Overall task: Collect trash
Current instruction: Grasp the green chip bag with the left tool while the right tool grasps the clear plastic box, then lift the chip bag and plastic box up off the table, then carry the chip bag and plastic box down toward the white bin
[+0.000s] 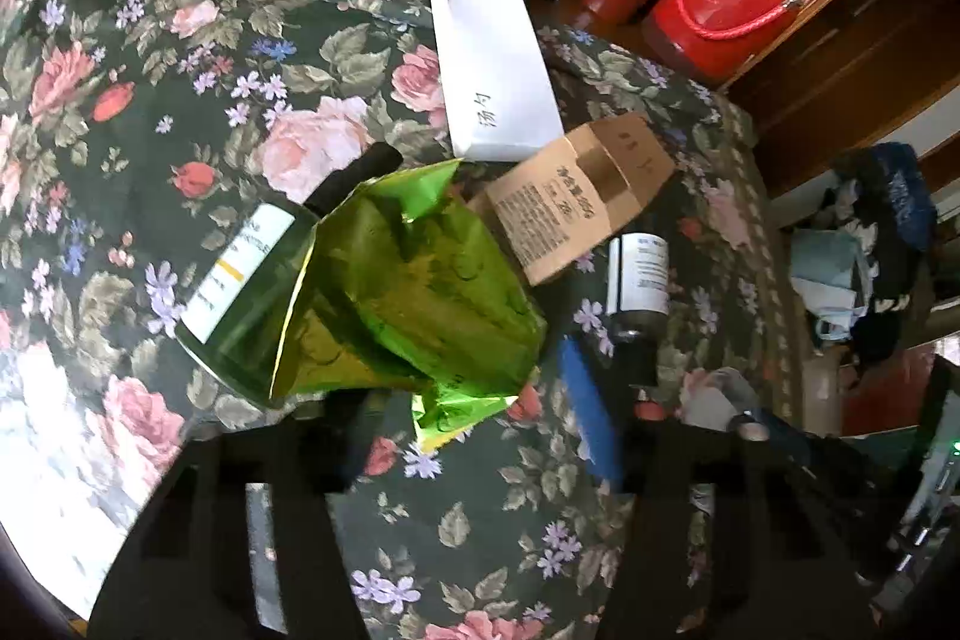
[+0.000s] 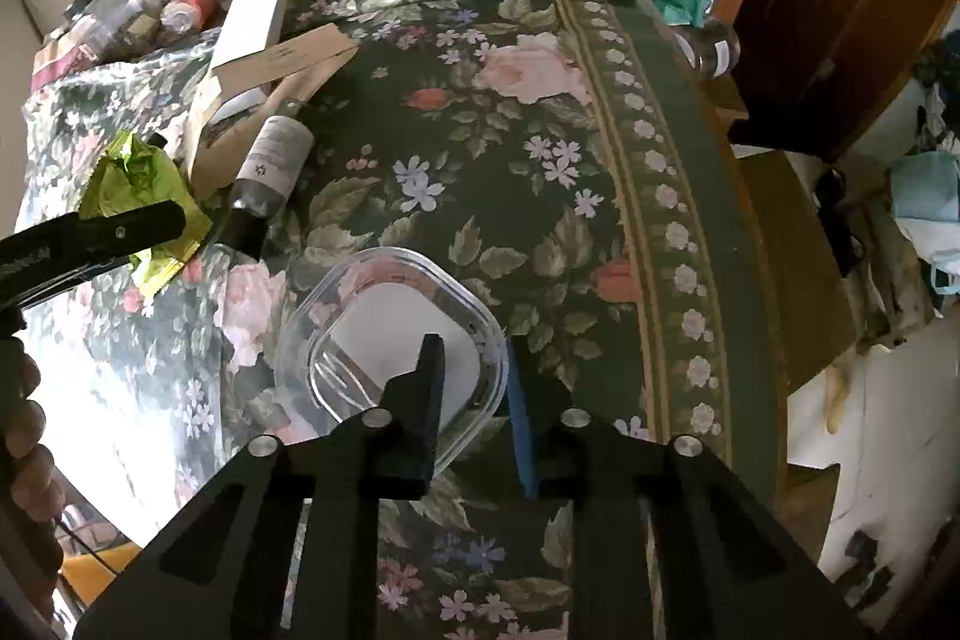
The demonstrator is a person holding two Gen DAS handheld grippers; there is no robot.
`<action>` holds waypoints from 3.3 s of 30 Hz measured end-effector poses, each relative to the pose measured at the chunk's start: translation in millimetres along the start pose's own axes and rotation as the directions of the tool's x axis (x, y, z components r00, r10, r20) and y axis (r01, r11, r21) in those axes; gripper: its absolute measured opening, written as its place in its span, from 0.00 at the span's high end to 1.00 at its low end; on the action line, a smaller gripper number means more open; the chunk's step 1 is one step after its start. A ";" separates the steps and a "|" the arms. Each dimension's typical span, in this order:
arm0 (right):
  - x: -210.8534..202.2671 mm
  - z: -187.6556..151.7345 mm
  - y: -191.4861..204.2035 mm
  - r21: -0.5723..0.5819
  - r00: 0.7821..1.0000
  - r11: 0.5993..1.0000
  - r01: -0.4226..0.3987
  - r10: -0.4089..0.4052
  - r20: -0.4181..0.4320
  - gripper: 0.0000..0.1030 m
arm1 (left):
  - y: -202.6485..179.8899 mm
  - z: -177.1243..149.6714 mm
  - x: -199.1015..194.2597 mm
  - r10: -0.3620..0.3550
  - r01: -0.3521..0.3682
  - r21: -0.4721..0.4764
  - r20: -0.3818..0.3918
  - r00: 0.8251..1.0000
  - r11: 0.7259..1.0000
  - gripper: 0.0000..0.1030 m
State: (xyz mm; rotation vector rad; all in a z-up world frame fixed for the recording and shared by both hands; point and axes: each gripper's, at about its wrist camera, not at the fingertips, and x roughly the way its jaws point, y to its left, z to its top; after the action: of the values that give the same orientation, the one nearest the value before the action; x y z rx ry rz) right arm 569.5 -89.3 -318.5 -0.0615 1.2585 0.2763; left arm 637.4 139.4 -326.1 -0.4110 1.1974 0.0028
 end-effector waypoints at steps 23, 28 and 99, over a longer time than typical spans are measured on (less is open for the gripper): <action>-96.3 0.0 -25.1 0.036 0.972 0.994 -0.106 0.096 0.212 0.97 | -47.0 -33.7 -143.0 0.063 -0.081 0.047 0.299 0.952 0.996 0.84; -137.5 0.0 -27.6 -0.019 0.941 0.989 -0.149 0.148 0.306 0.97 | -65.0 -58.7 -194.0 0.077 -0.094 0.019 0.422 0.903 0.995 0.86; -46.0 -264.8 48.2 0.001 0.981 0.990 -0.142 0.140 0.135 0.97 | 32.8 -359.8 -97.5 0.010 -0.029 0.143 0.131 0.991 0.989 0.87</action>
State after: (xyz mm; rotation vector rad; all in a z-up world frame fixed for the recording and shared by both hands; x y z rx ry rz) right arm 298.9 -102.8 -352.2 0.0556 1.1312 0.3897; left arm 269.4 78.5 -356.2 -0.2672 1.0659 -0.0401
